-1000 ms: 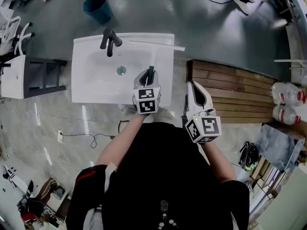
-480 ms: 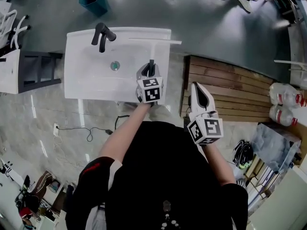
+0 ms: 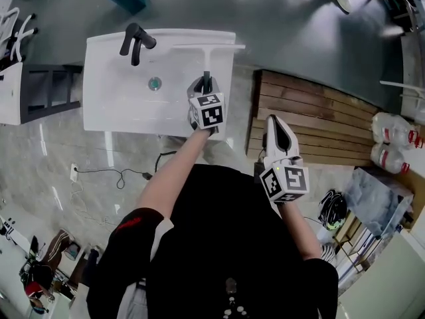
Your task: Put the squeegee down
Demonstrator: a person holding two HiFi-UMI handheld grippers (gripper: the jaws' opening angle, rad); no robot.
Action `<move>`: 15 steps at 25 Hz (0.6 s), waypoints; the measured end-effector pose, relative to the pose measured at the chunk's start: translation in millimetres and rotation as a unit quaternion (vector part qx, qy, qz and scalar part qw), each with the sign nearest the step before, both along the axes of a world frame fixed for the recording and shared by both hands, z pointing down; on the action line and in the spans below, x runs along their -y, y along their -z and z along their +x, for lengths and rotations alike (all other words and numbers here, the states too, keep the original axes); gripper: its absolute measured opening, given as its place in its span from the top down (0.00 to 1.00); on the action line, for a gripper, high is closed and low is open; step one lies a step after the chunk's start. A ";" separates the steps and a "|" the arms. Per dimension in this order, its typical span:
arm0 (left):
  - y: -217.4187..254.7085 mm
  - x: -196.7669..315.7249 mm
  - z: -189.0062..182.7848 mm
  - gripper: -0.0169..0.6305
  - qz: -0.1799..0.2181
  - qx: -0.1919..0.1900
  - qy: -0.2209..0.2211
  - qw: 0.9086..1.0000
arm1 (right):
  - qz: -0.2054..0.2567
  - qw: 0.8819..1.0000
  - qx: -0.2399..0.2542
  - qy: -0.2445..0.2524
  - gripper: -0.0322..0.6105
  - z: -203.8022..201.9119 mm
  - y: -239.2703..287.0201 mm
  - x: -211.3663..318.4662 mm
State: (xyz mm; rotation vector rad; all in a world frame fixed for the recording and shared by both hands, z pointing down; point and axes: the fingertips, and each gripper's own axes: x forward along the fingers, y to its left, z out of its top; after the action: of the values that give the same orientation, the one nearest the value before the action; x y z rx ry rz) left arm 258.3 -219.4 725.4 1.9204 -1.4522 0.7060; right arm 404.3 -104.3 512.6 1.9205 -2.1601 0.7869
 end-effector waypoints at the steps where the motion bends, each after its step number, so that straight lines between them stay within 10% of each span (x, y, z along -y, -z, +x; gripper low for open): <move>1: -1.6 2.1 0.3 0.81 -0.001 -0.001 0.004 1.000 | -0.001 1.000 0.000 -0.001 0.95 1.1 -0.8 -0.2; 15: -18.1 5.4 8.4 0.81 -0.012 0.005 0.018 1.000 | -0.002 1.000 0.000 -0.005 0.95 4.6 -1.6 -0.8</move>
State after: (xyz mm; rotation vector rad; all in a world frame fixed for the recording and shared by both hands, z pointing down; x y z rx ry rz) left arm 266.6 -224.7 743.6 1.8694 -1.4746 0.7144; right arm 408.9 -103.5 514.2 1.9307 -2.1493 0.7924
